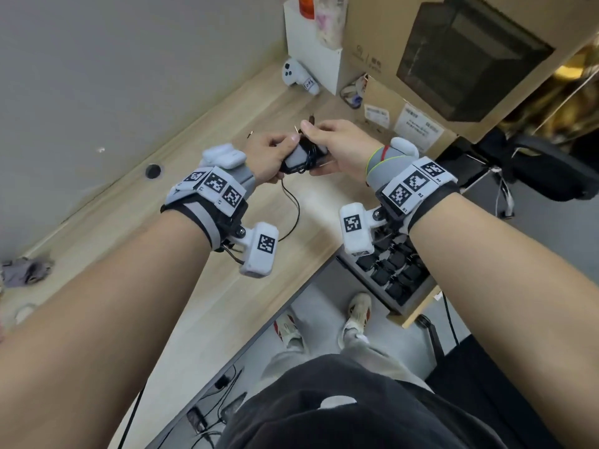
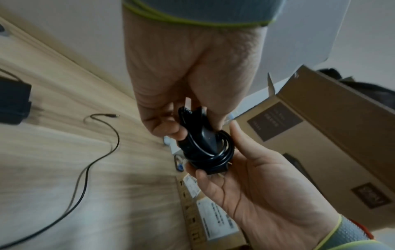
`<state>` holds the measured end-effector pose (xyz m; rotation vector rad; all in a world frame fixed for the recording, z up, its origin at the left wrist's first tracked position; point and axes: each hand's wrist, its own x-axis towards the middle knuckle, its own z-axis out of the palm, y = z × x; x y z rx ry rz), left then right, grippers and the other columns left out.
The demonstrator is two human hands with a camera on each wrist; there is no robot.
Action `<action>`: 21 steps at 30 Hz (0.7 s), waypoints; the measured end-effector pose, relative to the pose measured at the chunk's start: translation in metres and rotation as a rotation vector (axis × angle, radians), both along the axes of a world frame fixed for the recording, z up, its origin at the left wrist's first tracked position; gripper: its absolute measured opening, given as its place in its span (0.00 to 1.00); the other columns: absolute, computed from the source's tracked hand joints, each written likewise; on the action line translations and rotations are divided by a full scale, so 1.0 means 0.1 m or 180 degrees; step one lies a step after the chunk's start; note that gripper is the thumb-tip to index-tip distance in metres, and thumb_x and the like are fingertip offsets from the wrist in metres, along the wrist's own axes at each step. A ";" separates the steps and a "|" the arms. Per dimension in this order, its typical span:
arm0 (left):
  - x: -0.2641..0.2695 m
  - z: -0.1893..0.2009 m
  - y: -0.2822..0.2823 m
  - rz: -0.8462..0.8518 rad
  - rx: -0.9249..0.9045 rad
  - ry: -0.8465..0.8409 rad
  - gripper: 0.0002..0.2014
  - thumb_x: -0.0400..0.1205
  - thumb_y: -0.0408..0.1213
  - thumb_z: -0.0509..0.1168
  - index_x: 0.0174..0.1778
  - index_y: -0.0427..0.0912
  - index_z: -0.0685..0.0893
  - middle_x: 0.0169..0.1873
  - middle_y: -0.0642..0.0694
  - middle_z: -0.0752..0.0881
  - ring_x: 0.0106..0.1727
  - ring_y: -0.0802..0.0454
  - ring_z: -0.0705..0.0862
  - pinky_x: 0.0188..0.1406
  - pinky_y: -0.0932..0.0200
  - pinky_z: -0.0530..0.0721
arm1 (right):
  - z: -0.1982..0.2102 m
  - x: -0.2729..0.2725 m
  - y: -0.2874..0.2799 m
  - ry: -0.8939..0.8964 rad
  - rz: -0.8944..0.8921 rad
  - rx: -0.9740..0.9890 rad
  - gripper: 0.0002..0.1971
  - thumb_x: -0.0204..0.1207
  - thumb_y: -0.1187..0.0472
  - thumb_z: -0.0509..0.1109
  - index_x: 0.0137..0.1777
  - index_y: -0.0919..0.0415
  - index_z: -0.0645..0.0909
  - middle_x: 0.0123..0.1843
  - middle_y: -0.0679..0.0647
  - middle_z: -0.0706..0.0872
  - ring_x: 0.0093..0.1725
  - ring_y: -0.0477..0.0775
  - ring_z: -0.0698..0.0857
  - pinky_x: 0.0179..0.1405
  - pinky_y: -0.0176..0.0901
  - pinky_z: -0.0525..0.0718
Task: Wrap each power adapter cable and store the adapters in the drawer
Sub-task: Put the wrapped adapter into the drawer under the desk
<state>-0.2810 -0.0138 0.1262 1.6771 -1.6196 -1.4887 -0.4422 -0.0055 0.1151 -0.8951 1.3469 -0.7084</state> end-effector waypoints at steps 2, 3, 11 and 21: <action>-0.10 -0.14 0.00 0.0055 0.0020 -0.0041 0.15 0.89 0.43 0.60 0.62 0.39 0.85 0.41 0.40 0.82 0.16 0.62 0.77 0.20 0.67 0.77 | -0.15 -0.12 0.05 -0.0016 -0.0095 0.0036 0.11 0.80 0.52 0.72 0.57 0.57 0.83 0.52 0.56 0.87 0.45 0.56 0.90 0.42 0.46 0.89; -0.19 -0.23 0.02 0.0052 0.0070 -0.0042 0.14 0.89 0.41 0.60 0.63 0.38 0.85 0.43 0.40 0.82 0.16 0.62 0.78 0.21 0.67 0.79 | -0.27 -0.22 0.09 0.0029 -0.0148 0.0084 0.10 0.79 0.56 0.73 0.57 0.57 0.83 0.52 0.56 0.87 0.47 0.57 0.90 0.43 0.47 0.90; -1.04 -1.13 0.34 -0.0127 0.0883 -0.0169 0.18 0.85 0.29 0.63 0.72 0.40 0.79 0.41 0.41 0.84 0.30 0.49 0.83 0.38 0.58 0.87 | -1.30 -1.05 0.47 0.0408 -0.0587 0.0429 0.20 0.64 0.65 0.80 0.57 0.61 0.84 0.57 0.59 0.89 0.54 0.61 0.90 0.50 0.57 0.91; -1.86 -2.10 0.78 -0.1062 0.1168 -0.0538 0.30 0.78 0.25 0.68 0.78 0.36 0.72 0.64 0.42 0.83 0.63 0.44 0.83 0.63 0.55 0.80 | -2.31 -1.94 0.83 0.0704 -0.0415 0.1094 0.17 0.68 0.69 0.79 0.54 0.56 0.82 0.50 0.54 0.86 0.53 0.56 0.89 0.51 0.49 0.91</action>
